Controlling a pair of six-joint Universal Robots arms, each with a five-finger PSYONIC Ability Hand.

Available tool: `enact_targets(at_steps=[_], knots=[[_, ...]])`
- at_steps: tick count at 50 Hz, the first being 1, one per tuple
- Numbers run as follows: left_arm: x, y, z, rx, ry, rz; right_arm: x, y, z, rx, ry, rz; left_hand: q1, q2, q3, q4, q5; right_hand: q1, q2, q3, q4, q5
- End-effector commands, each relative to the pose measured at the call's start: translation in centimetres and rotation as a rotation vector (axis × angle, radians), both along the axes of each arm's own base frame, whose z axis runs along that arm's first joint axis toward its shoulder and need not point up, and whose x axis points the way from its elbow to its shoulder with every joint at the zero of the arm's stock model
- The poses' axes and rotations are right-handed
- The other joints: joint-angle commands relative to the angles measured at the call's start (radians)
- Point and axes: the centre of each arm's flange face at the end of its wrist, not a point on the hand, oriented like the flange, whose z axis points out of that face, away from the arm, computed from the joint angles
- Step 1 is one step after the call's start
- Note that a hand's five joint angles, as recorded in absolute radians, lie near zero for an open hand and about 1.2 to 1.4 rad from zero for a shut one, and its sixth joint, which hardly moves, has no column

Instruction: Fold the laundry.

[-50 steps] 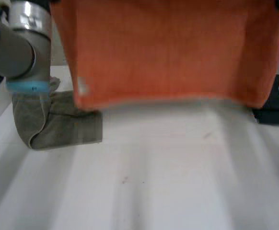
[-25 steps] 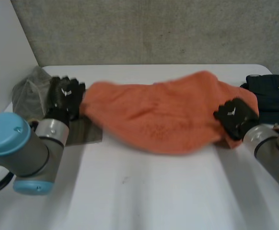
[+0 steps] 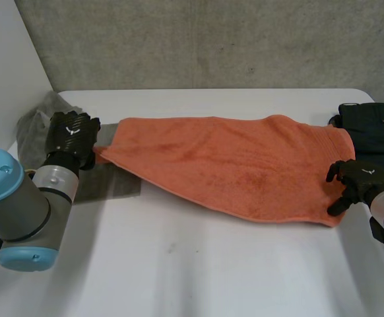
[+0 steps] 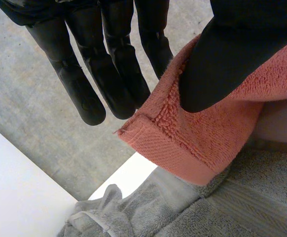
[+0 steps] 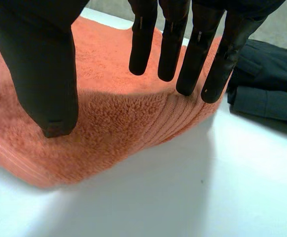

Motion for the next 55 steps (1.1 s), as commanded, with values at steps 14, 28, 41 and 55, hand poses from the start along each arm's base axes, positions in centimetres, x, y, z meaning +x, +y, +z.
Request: enact_targets(at_steps=[14, 28, 41, 55], knots=[[0.3, 0.2, 0.1, 0.016, 0.002, 0.006, -1.1, 4.1, 1.4, 0.104, 0.027, 0.031, 0.248, 0.197, 0.203, 0.194, 0.238, 0.153, 0.077, 0.088, 0.083, 0.087], [0.3, 0.1, 0.0, 0.018, 0.001, 0.004, -0.6, 2.7, -0.5, 0.096, 0.019, 0.062, 0.248, 0.197, 0.203, 0.194, 0.238, 0.144, 0.068, 0.080, 0.074, 0.078], [0.4, -0.3, 0.1, 0.011, 0.001, 0.009, 0.4, 0.6, -1.2, 0.069, 0.053, 0.059, 0.248, 0.197, 0.203, 0.194, 0.238, 0.197, 0.121, 0.132, 0.127, 0.131], [0.5, -0.4, 0.1, 0.010, 0.002, 0.012, 1.5, -0.5, -1.6, 0.049, 0.061, 0.083, 0.248, 0.197, 0.203, 0.194, 0.238, 0.262, 0.186, 0.197, 0.192, 0.196]])
